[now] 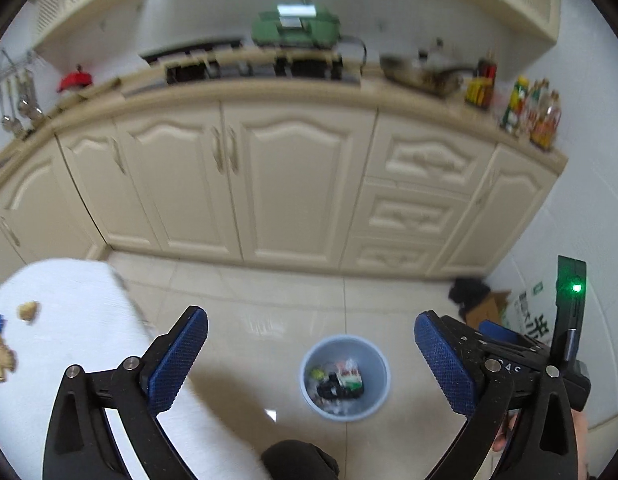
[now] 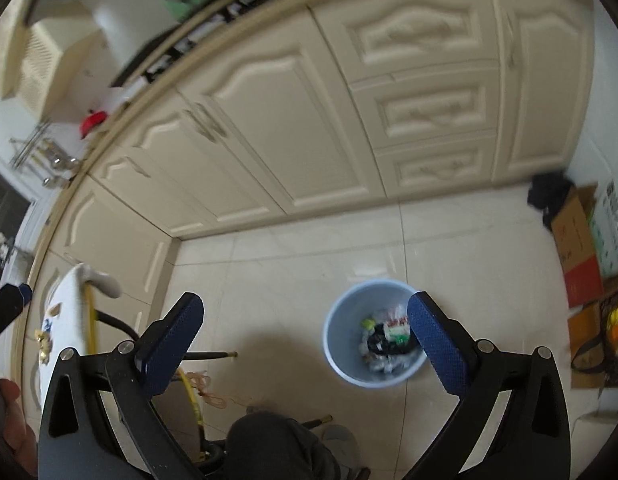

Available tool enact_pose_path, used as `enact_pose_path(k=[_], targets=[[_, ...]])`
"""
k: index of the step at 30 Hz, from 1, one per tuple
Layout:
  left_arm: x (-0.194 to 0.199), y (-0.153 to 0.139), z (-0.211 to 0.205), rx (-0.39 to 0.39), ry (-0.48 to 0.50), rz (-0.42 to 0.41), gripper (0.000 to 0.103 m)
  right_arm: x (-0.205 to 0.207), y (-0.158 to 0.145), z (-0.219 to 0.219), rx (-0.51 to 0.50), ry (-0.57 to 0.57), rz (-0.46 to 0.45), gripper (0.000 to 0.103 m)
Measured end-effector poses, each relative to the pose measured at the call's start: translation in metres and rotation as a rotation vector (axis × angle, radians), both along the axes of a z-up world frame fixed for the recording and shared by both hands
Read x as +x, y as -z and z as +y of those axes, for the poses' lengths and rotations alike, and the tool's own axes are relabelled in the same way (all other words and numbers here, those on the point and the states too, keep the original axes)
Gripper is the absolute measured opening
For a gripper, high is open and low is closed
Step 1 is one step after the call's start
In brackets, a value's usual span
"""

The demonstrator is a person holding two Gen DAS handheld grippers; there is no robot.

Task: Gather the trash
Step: 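Return both tools from the bin to the table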

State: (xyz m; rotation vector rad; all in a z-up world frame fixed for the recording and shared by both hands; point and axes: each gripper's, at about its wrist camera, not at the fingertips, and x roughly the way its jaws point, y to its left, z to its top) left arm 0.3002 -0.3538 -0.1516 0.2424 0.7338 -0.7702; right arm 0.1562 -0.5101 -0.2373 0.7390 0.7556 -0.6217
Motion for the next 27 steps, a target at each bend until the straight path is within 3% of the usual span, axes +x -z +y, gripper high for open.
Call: enact_pose_path(k=[7, 14, 20, 27], targets=[[-0.066, -0.044, 0.119, -0.095, -0.088, -0.112, 0.102, 0.027, -0.082, 0.063, -0.153, -0.104, -0.094, 0.103], [-0.127, -0.068, 0.232, -0.168, -0.214, -0.177, 0.102, 0.069, -0.138, 0.137, -0.271, -0.249, -0.155, 0.103], [-0.173, -0.078, 0.314, -0.213, -0.334, -0.209, 0.102, 0.103, -0.161, 0.198, -0.326, -0.376, -0.191, 0.103], [-0.221, -0.076, 0.390, -0.231, -0.477, -0.218, 0.102, 0.141, -0.166, 0.262, -0.345, -0.519, -0.205, 0.103]])
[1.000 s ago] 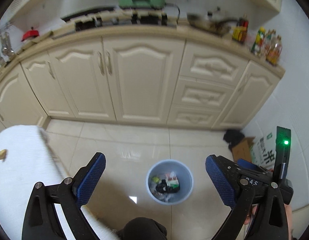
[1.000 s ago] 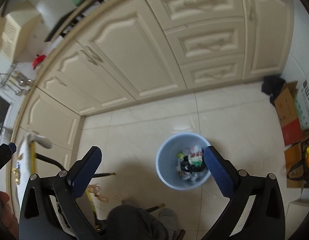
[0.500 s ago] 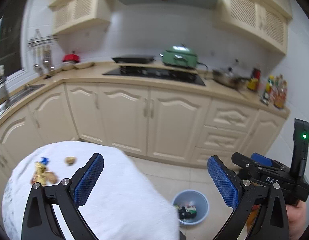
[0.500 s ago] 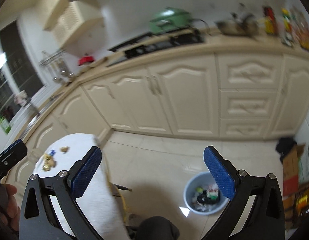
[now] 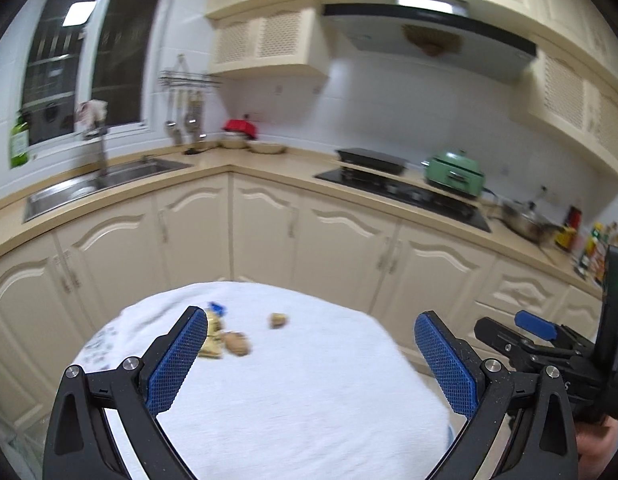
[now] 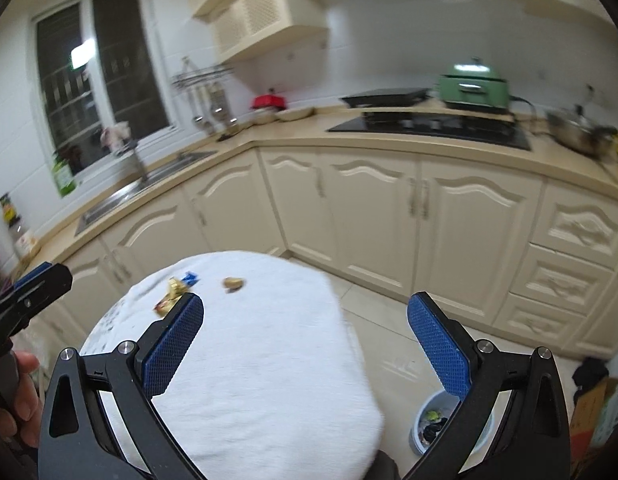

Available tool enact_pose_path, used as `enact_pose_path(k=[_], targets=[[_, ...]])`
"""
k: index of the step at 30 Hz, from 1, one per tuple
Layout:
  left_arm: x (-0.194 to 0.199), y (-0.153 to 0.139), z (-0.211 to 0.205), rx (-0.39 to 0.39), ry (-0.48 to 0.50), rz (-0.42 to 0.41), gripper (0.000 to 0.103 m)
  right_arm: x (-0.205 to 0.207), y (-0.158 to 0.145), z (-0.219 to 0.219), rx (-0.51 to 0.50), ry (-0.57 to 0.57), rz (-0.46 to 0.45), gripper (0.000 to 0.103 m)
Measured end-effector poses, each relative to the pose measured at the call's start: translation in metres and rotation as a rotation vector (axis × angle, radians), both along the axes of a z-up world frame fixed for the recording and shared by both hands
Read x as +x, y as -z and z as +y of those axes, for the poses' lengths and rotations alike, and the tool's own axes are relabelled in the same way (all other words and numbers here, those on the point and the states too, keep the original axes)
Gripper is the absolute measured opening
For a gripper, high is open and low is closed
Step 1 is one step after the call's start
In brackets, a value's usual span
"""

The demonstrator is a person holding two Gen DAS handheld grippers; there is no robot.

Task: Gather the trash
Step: 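Return both tools from the bin to the table, then grasp the ginger root with the right tool while the left tool grasps the blue-and-brown snack bar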

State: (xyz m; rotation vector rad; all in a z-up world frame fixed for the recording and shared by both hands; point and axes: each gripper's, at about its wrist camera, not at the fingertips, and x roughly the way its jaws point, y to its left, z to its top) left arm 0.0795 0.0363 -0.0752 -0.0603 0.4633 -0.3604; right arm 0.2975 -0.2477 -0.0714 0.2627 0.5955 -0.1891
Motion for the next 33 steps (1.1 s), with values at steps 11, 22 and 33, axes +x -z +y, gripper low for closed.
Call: enact_pose_path(k=[11, 22, 33], targets=[[-0.010, 0.011, 0.060, -0.003, -0.154, 0.063, 0.102, 0.064, 0.021, 0.084, -0.037, -0.217, 0.090, 0.103], [0.112, 0.034, 0.045, 0.071, -0.191, 0.215, 0.102, 0.165, 0.101, 0.118, -0.015, -0.334, 0.255, 0.090], [0.240, 0.079, 0.023, 0.174, -0.168, 0.332, 0.102, 0.237, 0.176, 0.136, -0.029, -0.413, 0.397, 0.057]])
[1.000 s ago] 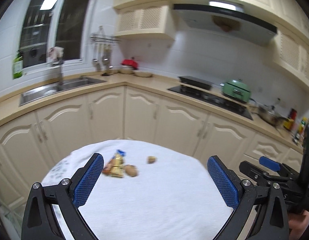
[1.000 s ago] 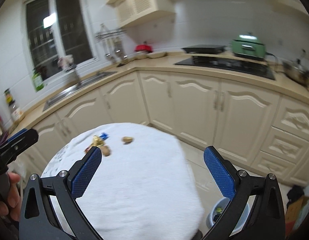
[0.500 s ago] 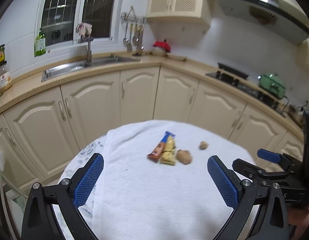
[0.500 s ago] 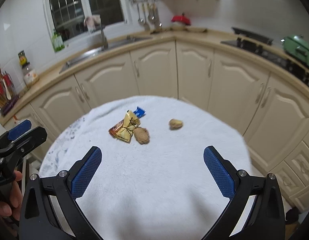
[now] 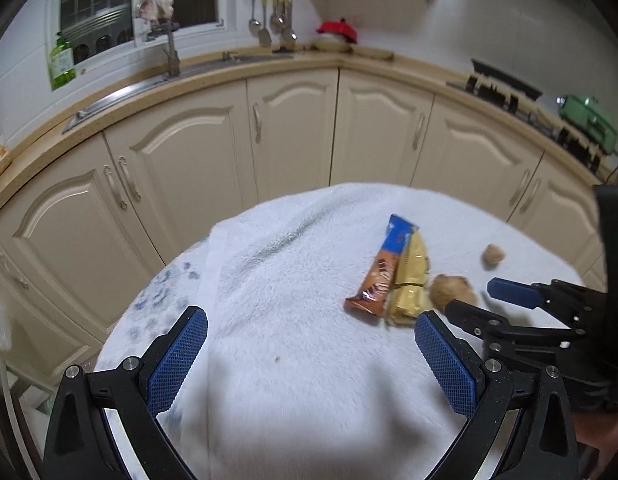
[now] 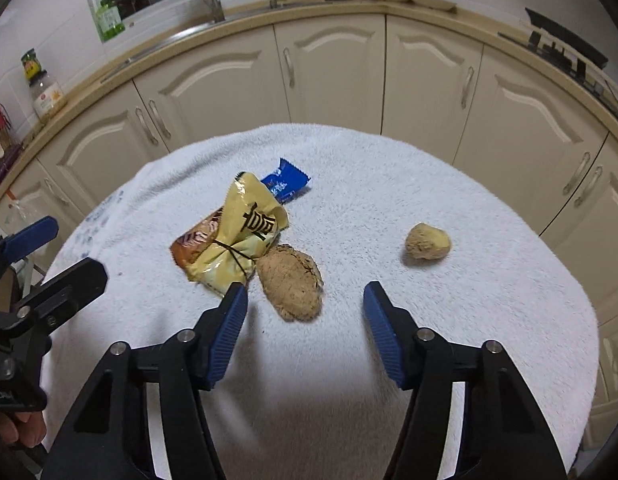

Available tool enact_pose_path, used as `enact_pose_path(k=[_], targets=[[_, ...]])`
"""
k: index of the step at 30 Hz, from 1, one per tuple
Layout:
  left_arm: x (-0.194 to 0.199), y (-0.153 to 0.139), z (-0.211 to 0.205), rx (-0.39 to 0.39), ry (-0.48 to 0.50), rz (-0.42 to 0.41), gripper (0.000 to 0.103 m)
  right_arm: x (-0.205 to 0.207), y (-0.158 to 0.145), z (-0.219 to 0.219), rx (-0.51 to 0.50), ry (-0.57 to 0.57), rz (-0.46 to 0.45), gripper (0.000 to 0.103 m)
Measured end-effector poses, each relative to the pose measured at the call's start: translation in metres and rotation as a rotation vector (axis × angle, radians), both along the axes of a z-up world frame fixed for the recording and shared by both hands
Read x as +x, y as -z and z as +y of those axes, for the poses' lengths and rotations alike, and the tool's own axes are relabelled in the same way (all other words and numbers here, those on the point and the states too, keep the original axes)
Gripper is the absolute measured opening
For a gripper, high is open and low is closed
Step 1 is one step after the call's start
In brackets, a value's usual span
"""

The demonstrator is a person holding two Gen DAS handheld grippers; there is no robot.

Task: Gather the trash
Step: 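Grasp the ginger root with the right tool while the left tool grasps the blue-and-brown snack bar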

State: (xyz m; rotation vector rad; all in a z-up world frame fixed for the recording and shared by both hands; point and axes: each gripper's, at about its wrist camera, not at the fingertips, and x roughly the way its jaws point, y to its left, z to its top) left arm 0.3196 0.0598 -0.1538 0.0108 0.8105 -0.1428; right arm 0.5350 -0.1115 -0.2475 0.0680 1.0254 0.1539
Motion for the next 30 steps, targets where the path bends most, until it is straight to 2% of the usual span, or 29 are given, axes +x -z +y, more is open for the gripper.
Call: enact_pose_path(k=[4, 6, 10, 11, 13, 17, 19, 21, 22, 24, 25, 26, 27, 28, 30], targets=[[0.049, 0.020, -0.014, 0.046, 0.044, 0.025, 0.102, 0.006, 0.004, 0.001, 0.005, -0.007, -0.009, 0.048], [0.070, 0.032, -0.020, 0.072, 0.065, 0.041, 0.101, 0.009, 0.006, 0.002, 0.004, -0.014, -0.005, 0.039], [0.105, 0.050, -0.026, 0.108, 0.100, 0.055, 0.103, 0.012, 0.008, 0.007, 0.002, -0.027, -0.010, 0.038], [0.115, 0.051, -0.031, 0.100, 0.127, 0.048, 0.102, 0.012, 0.009, 0.010, -0.003, -0.031, -0.010, 0.035], [0.117, 0.052, -0.038, 0.121, 0.165, 0.036, 0.101, 0.012, 0.008, 0.011, 0.002, -0.033, -0.010, 0.031], [0.136, 0.062, -0.058, 0.149, 0.264, 0.043, 0.101, 0.007, 0.007, 0.003, 0.009, -0.005, -0.004, 0.031], [0.146, 0.068, -0.065, 0.132, 0.289, 0.046, 0.101, 0.006, 0.007, 0.000, 0.006, -0.002, -0.004, 0.031], [0.158, 0.073, -0.066, 0.083, 0.292, 0.070, 0.092, 0.006, 0.006, -0.002, 0.000, 0.007, -0.005, 0.031], [0.170, 0.079, -0.066, 0.052, 0.295, 0.100, 0.084, 0.006, 0.006, -0.003, 0.002, 0.009, -0.004, 0.031], [0.179, 0.080, -0.066, 0.036, 0.283, 0.081, 0.079, 0.007, 0.007, -0.003, 0.012, 0.009, -0.003, 0.031], [0.181, 0.080, -0.069, 0.033, 0.289, 0.074, 0.066, 0.008, 0.007, -0.002, 0.010, 0.006, -0.007, 0.031], [0.183, 0.079, -0.072, 0.020, 0.302, 0.070, 0.048, 0.008, 0.008, -0.002, 0.013, 0.008, -0.008, 0.031], [0.183, 0.079, -0.073, 0.015, 0.302, 0.065, 0.039, 0.007, 0.008, -0.002, 0.019, 0.011, -0.009, 0.031], [0.186, 0.079, -0.075, 0.001, 0.306, 0.070, 0.023, 0.006, 0.008, -0.003, 0.028, 0.013, -0.008, 0.031], [0.184, 0.081, -0.072, -0.021, 0.289, 0.077, 0.018, 0.001, 0.007, -0.005, 0.043, 0.015, -0.006, 0.030]])
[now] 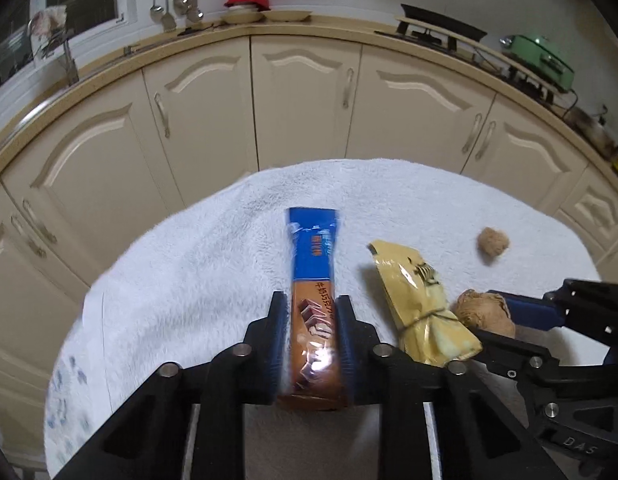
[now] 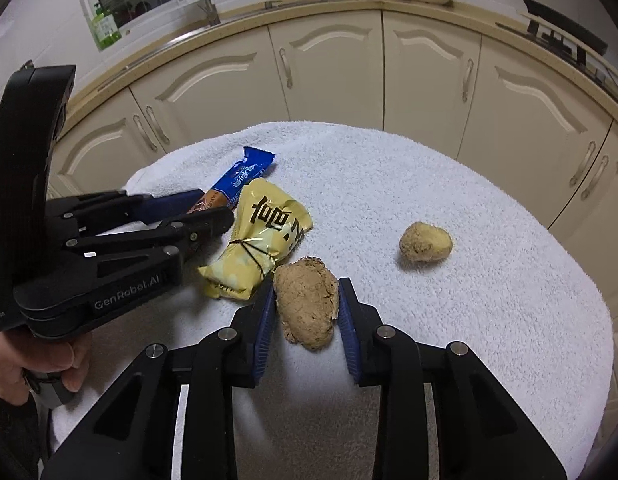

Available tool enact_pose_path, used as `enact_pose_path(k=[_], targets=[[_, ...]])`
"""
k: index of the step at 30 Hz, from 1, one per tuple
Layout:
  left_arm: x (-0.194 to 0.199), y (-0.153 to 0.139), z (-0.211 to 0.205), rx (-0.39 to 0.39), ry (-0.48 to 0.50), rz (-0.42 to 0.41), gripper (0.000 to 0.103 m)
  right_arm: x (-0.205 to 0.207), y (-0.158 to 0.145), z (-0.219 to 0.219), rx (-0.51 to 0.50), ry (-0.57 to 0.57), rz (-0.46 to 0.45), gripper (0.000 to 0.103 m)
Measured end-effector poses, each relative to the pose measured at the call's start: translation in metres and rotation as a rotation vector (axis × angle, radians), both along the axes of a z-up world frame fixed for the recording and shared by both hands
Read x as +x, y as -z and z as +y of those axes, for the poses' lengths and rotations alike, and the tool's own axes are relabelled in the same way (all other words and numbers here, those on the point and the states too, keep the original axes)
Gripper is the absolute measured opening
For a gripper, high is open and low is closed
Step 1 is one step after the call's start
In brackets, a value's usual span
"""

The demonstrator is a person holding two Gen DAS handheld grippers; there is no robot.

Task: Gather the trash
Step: 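Grasp the ginger root with the right tool while the left tool grasps the blue-and-brown snack bar, then carry both items to the blue bin and open both tools to drop them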

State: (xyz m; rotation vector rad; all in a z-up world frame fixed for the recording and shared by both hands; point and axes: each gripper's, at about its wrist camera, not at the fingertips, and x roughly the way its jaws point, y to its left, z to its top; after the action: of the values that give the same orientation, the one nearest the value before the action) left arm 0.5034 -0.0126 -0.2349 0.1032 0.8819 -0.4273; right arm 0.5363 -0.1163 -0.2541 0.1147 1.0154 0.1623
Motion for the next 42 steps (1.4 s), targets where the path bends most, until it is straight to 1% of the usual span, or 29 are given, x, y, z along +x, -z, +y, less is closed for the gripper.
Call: enact_pose_path(k=[1, 5, 8, 10, 15, 19, 25, 30, 34, 36, 37, 42], targets=[[0.003, 0.002, 0.003, -0.023, -0.015, 0.013, 0.015, -0.003, -0.001, -0.001, 0.005, 0.000, 0.000, 0.030], [-0.013, 0.002, 0.020, -0.094, -0.074, 0.042, 0.015, -0.018, -0.006, -0.007, 0.029, 0.011, -0.003, 0.031], [-0.024, 0.005, 0.029, -0.122, -0.100, 0.051, 0.015, -0.034, -0.011, -0.015, 0.058, 0.026, -0.002, 0.031], [-0.034, 0.005, 0.035, -0.129, -0.112, 0.049, 0.015, -0.045, -0.013, -0.017, 0.056, 0.033, -0.003, 0.031], [-0.061, -0.002, 0.038, -0.155, -0.147, 0.029, 0.015, -0.079, -0.025, -0.023, 0.070, 0.047, -0.018, 0.031], [-0.081, -0.013, 0.044, -0.168, -0.147, -0.024, 0.015, -0.107, -0.037, -0.025, 0.070, 0.058, -0.041, 0.031], [-0.098, -0.030, 0.029, -0.203, -0.126, -0.089, 0.015, -0.149, -0.060, -0.034, 0.077, 0.072, -0.095, 0.031], [-0.106, -0.042, 0.003, -0.210, -0.084, -0.143, 0.015, -0.181, -0.081, -0.048, 0.095, 0.090, -0.147, 0.031], [-0.105, -0.053, -0.019, -0.224, -0.056, -0.188, 0.015, -0.202, -0.098, -0.059, 0.108, 0.101, -0.191, 0.031], [-0.113, -0.058, -0.022, -0.229, -0.053, -0.211, 0.015, -0.212, -0.108, -0.065, 0.101, 0.110, -0.214, 0.031], [-0.110, -0.061, -0.027, -0.234, -0.045, -0.222, 0.015, -0.216, -0.111, -0.067, 0.101, 0.113, -0.223, 0.031], [-0.140, -0.064, -0.046, -0.246, -0.033, -0.264, 0.015, -0.237, -0.133, -0.081, 0.097, 0.144, -0.282, 0.031]])
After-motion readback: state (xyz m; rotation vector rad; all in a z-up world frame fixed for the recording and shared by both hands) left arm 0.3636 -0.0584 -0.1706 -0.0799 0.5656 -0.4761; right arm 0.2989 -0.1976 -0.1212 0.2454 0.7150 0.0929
